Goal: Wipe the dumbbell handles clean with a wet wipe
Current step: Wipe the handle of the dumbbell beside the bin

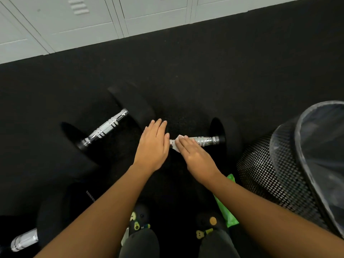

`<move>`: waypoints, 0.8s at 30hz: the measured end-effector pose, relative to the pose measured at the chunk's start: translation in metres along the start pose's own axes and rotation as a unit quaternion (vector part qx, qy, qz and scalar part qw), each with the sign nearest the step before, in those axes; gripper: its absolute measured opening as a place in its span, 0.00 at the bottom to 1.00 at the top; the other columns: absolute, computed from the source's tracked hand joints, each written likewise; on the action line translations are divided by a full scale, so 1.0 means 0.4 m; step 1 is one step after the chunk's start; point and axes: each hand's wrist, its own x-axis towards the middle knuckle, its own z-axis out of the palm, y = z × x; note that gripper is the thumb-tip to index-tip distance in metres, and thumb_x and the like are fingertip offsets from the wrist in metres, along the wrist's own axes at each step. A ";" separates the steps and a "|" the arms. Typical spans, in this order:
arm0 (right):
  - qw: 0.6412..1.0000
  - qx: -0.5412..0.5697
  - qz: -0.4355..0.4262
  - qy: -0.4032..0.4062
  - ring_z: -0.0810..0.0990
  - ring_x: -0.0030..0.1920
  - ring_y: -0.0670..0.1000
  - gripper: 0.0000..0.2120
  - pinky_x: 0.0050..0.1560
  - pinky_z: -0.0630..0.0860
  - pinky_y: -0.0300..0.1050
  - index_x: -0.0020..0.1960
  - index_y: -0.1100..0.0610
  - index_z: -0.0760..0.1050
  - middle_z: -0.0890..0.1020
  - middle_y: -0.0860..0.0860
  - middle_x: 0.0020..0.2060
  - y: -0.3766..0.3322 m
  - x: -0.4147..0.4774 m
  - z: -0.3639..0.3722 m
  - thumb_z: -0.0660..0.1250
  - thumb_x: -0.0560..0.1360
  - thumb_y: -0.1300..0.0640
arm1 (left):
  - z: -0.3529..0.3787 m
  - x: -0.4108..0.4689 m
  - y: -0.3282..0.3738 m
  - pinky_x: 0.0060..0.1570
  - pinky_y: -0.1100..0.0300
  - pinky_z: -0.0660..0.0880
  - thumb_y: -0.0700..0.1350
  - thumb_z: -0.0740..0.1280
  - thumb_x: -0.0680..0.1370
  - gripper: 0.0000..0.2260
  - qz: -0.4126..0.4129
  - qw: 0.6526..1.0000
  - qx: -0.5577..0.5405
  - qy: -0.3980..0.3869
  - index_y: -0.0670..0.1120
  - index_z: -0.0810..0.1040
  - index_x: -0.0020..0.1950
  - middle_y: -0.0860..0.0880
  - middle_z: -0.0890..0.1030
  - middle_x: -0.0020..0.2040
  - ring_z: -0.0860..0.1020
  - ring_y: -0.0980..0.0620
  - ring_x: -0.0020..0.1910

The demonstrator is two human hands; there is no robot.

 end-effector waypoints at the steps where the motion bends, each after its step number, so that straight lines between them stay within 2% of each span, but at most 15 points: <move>1: 1.000 0.001 0.011 0.011 0.70 0.67 0.60 0.32 0.68 0.58 0.53 0.68 0.66 0.67 0.72 0.62 0.66 -0.001 -0.002 0.003 0.70 0.65 0.73 | 0.001 0.000 0.000 0.70 0.48 0.62 0.52 0.45 0.78 0.27 -0.001 1.000 -0.005 -0.001 0.39 0.68 0.70 0.41 0.69 0.70 0.64 0.43 0.72; 5: 0.998 0.037 0.051 0.006 0.54 0.75 0.56 0.28 0.75 0.47 0.48 0.74 0.62 0.53 0.59 0.59 0.74 -0.034 0.041 -0.014 0.58 0.76 0.69 | 0.004 0.004 0.003 0.69 0.48 0.64 0.51 0.47 0.78 0.26 0.000 1.000 -0.011 0.006 0.38 0.68 0.69 0.40 0.70 0.69 0.65 0.42 0.71; 8: 0.998 0.031 0.062 -0.002 0.53 0.75 0.56 0.27 0.75 0.46 0.48 0.75 0.62 0.52 0.58 0.59 0.74 -0.053 0.069 -0.014 0.56 0.78 0.67 | 0.006 0.004 0.001 0.70 0.49 0.62 0.51 0.46 0.78 0.27 -0.002 1.000 -0.014 0.004 0.38 0.68 0.70 0.40 0.69 0.70 0.64 0.42 0.72; 10: 0.999 0.025 0.048 0.004 0.56 0.74 0.57 0.26 0.74 0.48 0.49 0.74 0.64 0.54 0.61 0.60 0.73 -0.050 0.058 -0.009 0.58 0.78 0.67 | 0.006 0.003 -0.003 0.70 0.49 0.61 0.52 0.46 0.78 0.27 0.004 1.000 -0.008 0.002 0.38 0.67 0.70 0.40 0.69 0.70 0.64 0.43 0.72; 13: 1.000 -0.005 0.030 0.005 0.72 0.65 0.59 0.27 0.67 0.65 0.51 0.67 0.66 0.69 0.74 0.63 0.63 -0.028 0.026 -0.010 0.70 0.69 0.68 | 0.005 0.001 -0.011 0.70 0.50 0.62 0.51 0.47 0.79 0.26 0.014 1.000 -0.002 -0.001 0.38 0.67 0.70 0.40 0.69 0.70 0.65 0.42 0.71; 14: 0.999 -0.018 0.038 0.016 0.75 0.63 0.59 0.27 0.65 0.68 0.52 0.65 0.66 0.71 0.77 0.62 0.61 -0.016 0.022 -0.014 0.72 0.67 0.68 | 0.005 -0.001 -0.012 0.69 0.49 0.62 0.51 0.47 0.79 0.26 0.017 1.000 -0.002 0.000 0.38 0.67 0.70 0.39 0.70 0.69 0.65 0.42 0.71; 15: 0.999 -0.024 0.047 0.009 0.74 0.64 0.59 0.26 0.66 0.67 0.52 0.66 0.66 0.70 0.76 0.62 0.62 -0.007 0.018 -0.022 0.70 0.68 0.68 | 0.006 -0.002 -0.011 0.69 0.49 0.62 0.51 0.47 0.79 0.26 0.019 1.000 -0.002 0.002 0.38 0.67 0.70 0.39 0.69 0.69 0.65 0.42 0.71; 18: 0.999 -0.001 0.051 -0.012 0.60 0.73 0.56 0.25 0.74 0.52 0.48 0.73 0.63 0.57 0.64 0.59 0.72 0.004 0.033 -0.041 0.57 0.77 0.67 | 0.009 -0.004 -0.007 0.69 0.49 0.62 0.51 0.47 0.79 0.25 0.015 1.000 -0.008 0.009 0.38 0.67 0.70 0.40 0.69 0.70 0.65 0.42 0.71; 20: 0.998 0.007 0.059 -0.030 0.56 0.74 0.55 0.26 0.75 0.49 0.46 0.75 0.61 0.54 0.61 0.58 0.73 -0.008 0.050 -0.046 0.56 0.78 0.67 | 0.012 -0.003 -0.004 0.68 0.47 0.64 0.50 0.47 0.79 0.25 0.010 1.000 -0.015 0.008 0.38 0.67 0.70 0.39 0.69 0.70 0.65 0.41 0.71; 24: 0.999 0.015 0.013 -0.037 0.52 0.75 0.54 0.29 0.75 0.45 0.45 0.75 0.61 0.50 0.56 0.57 0.75 -0.038 0.053 -0.042 0.56 0.77 0.67 | 0.012 -0.002 -0.008 0.66 0.44 0.68 0.50 0.48 0.79 0.25 0.013 1.000 -0.016 0.000 0.37 0.68 0.69 0.38 0.70 0.69 0.66 0.41 0.70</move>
